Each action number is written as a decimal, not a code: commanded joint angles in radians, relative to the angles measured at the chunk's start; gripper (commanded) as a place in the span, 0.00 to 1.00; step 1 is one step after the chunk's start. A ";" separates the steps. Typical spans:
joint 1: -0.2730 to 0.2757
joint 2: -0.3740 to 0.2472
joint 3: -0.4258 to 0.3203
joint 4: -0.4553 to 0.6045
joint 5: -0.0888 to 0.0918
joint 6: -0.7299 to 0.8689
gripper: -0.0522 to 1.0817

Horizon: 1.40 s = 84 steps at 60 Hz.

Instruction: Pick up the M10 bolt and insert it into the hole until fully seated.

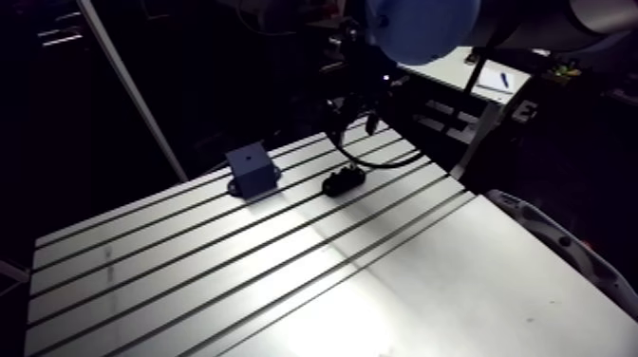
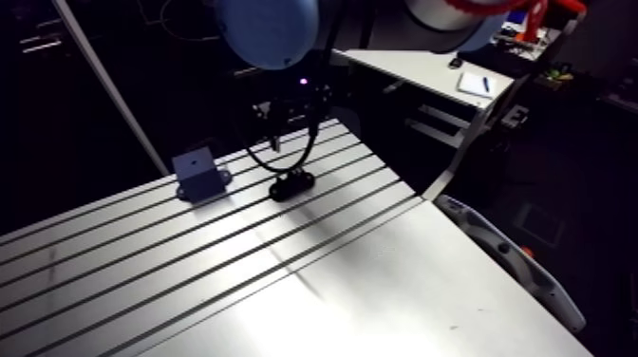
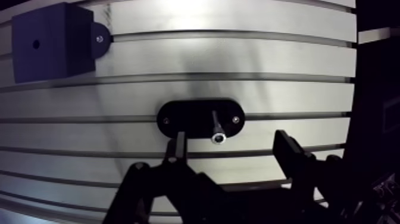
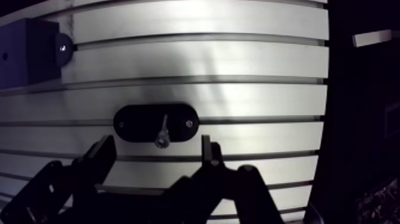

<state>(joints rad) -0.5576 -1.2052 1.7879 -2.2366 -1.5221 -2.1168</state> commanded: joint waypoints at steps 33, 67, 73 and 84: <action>-0.012 0.048 0.038 -0.059 0.007 -0.004 0.46; -0.012 0.052 0.052 -0.079 0.006 -0.004 0.52; -0.012 0.056 0.055 -0.079 0.006 -0.004 0.52; -0.012 0.056 0.057 -0.079 0.006 -0.004 0.52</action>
<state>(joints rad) -0.5692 -1.1508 1.8422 -2.3155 -1.5161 -2.1209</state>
